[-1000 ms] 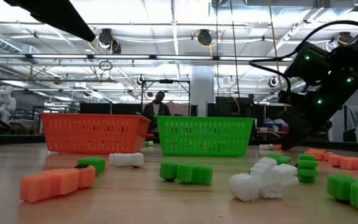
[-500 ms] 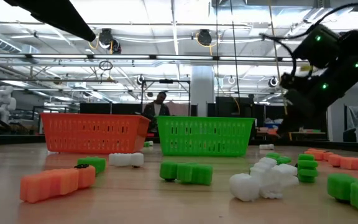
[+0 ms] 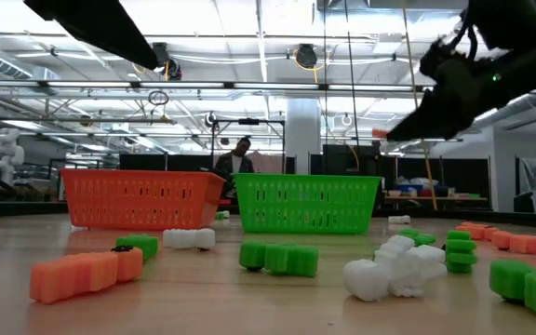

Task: Sort Halloween decoration
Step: Put the orange skeleton toy into the orange bin

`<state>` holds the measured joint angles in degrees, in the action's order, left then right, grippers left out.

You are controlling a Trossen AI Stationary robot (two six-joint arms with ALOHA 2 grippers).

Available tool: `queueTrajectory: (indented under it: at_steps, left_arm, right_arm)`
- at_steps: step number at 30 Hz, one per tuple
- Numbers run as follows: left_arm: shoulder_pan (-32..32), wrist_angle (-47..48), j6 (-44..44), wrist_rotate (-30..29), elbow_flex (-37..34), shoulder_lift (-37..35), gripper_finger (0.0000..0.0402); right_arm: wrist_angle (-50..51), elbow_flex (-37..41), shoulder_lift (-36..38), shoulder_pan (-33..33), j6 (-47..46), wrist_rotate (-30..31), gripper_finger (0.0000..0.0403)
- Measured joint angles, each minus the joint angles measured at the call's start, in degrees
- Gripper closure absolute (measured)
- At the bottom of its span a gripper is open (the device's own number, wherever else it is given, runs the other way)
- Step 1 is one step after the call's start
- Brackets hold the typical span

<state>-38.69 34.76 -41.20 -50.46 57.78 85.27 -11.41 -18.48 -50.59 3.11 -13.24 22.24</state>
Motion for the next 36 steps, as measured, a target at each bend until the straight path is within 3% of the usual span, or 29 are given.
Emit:
queueTrajectory:
  at_steps: [10, 16, 21, 29, 36]
  left_arm:
    - [2.5, -1.35, 0.08, 0.02, 0.0, 0.0, 0.0297]
    - [4.54, -3.93, 2.39, 0.92, 0.02, 0.0, 0.0297]
    - [6.24, -11.05, 11.28, 1.42, 0.02, 0.0, 0.0297]
    - [7.99, -25.95, 32.97, 6.82, 0.0, 0.0, 0.0297]
    - [8.0, -30.32, 43.42, 6.93, 0.0, 0.0, 0.0297]
  right_arm:
    - [-7.38, -0.08, -0.02, 5.5, 8.83, 0.13, 0.0401]
    - [-6.63, -3.5, -0.97, 7.66, 13.85, 0.15, 0.0401]
    - [-3.81, -9.2, -3.79, 9.11, 18.5, 0.14, 0.0401]
    - [-3.29, -16.91, -12.6, 11.54, 25.63, -0.02, 0.0401]
    - [-3.37, -24.12, -21.95, 13.9, 30.88, -3.15, 0.0401]
